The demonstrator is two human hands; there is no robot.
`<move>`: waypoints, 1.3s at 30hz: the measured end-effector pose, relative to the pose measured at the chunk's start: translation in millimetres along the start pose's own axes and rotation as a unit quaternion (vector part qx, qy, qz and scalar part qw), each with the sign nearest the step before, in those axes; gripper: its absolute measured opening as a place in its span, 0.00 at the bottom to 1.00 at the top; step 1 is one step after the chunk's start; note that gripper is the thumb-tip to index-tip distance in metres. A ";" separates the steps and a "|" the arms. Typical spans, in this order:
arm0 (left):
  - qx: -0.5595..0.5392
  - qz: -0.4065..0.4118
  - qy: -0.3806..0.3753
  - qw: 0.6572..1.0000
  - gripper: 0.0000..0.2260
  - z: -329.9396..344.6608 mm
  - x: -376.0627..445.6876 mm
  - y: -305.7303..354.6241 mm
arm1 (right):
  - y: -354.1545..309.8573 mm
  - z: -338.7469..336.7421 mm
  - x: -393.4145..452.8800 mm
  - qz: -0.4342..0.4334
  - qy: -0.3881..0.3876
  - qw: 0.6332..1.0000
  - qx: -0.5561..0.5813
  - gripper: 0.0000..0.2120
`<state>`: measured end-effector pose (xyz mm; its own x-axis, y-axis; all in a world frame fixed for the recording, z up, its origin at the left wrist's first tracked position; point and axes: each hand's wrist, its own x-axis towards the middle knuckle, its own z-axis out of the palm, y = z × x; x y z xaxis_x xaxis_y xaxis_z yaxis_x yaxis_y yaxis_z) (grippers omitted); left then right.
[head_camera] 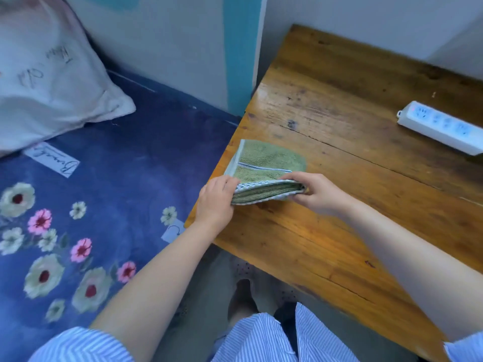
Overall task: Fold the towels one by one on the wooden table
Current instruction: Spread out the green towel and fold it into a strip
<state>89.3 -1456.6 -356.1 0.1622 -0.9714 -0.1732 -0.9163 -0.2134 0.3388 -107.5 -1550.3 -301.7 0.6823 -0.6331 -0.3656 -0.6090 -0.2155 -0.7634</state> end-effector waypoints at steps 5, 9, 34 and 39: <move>-0.056 -0.036 -0.024 0.997 0.15 -51.1 -42.3 -5.0 | -29.7 -9.0 -10.7 -0.035 -0.043 0.998 -0.004 0.12; -0.133 -0.095 0.037 0.986 0.07 -96.4 -105.0 -10.9 | -67.0 8.7 -11.0 -0.059 -0.044 0.996 0.058 0.12; -0.109 -0.474 0.220 0.845 0.18 -240.6 -541.6 -259.1 | -446.9 386.6 -43.3 -0.426 -0.202 0.878 -0.083 0.14; -0.186 -0.487 0.291 0.802 0.09 -255.3 -558.9 -306.5 | -499.4 422.1 -26.5 -0.426 -0.207 0.879 -0.059 0.13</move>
<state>373.0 -874.7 -127.1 0.9777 -0.1853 -0.0985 -0.0957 -0.8116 0.5763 349.3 -1112.1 -135.5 0.9849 0.1136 0.1309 0.1726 -0.5709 -0.8027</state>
